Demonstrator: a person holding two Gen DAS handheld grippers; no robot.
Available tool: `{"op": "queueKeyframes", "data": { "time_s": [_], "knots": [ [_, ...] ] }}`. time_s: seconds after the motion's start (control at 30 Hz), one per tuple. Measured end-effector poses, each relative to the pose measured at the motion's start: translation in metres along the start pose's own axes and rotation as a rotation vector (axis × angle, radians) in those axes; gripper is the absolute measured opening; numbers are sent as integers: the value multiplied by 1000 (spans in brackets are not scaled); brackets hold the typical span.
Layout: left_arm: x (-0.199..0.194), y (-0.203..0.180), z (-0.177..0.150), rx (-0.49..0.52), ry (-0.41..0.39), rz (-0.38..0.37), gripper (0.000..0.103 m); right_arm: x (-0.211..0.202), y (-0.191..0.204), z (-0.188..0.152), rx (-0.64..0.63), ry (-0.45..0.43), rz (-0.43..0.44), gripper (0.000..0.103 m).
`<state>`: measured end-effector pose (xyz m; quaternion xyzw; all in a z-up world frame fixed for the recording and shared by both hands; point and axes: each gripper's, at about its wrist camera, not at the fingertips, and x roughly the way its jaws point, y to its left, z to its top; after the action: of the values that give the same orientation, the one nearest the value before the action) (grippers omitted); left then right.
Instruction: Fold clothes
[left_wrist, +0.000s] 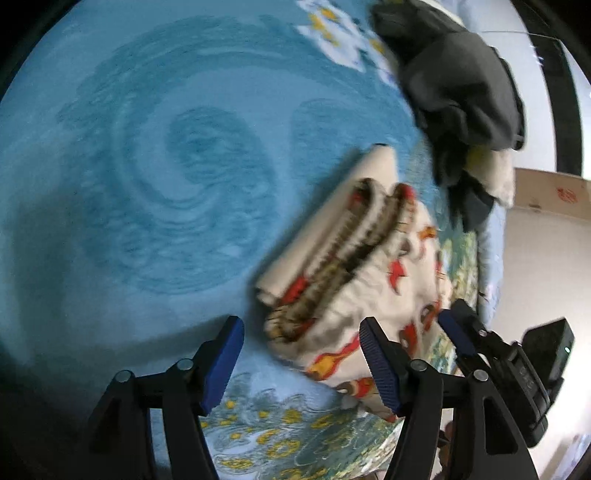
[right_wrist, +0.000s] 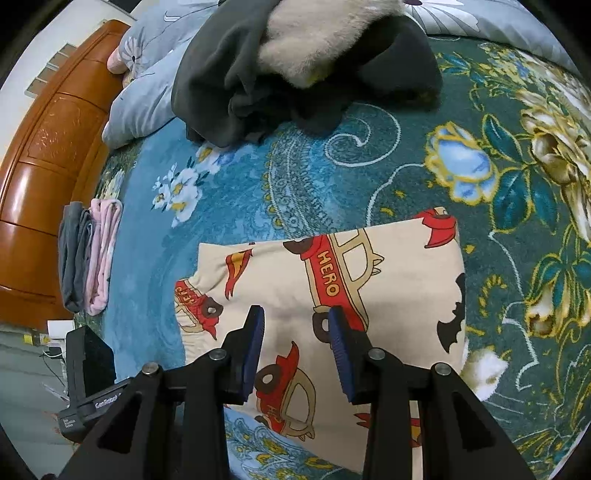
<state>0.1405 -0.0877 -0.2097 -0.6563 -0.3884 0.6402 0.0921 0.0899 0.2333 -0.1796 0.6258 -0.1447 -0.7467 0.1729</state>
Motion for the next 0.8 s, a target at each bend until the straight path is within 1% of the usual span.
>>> {"op": "queueKeyframes", "data": {
  "time_s": [0.03,0.07,0.1,0.13,0.2,0.23,0.33,0.4,0.43,0.5,0.53,0.6,0.63,0.67,0.8],
  "knots": [
    [-1,0,0,6,0,-9,65,1,0,0,0,2,3,37],
    [-2,-1,-1,11,0,-16,54,2,-1,0,2,4,4,37],
    [-3,-1,-1,17,-1,-24,48,2,-3,0,7,6,4,37],
    [-5,-3,-1,29,-4,-23,39,2,-4,0,16,8,7,37],
    [-7,-7,-2,54,-8,-27,34,3,-9,0,42,11,21,37],
    [-6,-10,-2,64,-8,-37,32,4,-11,0,52,11,27,37],
    [-6,-14,-2,81,-2,-56,32,5,-15,-2,71,18,36,37],
    [-3,-10,0,58,-7,-60,34,7,-17,-3,78,22,39,37],
    [-2,-8,1,45,-10,-61,38,7,-18,-4,80,24,41,37],
    [2,-5,4,24,-6,-44,38,8,-19,-4,84,27,42,37],
    [-1,-8,3,44,-20,-56,35,8,-19,-4,86,29,43,37],
    [-9,-16,0,100,-57,-91,34,9,-19,-4,87,32,42,37],
    [-14,-20,-2,127,-76,-109,27,9,-19,-4,87,32,42,37],
    [-18,-24,-4,155,-94,-127,25,8,-19,-4,85,32,42,37],
    [-36,-41,-11,267,-168,-198,22,6,-20,-5,84,23,39,37]
  ]
}}
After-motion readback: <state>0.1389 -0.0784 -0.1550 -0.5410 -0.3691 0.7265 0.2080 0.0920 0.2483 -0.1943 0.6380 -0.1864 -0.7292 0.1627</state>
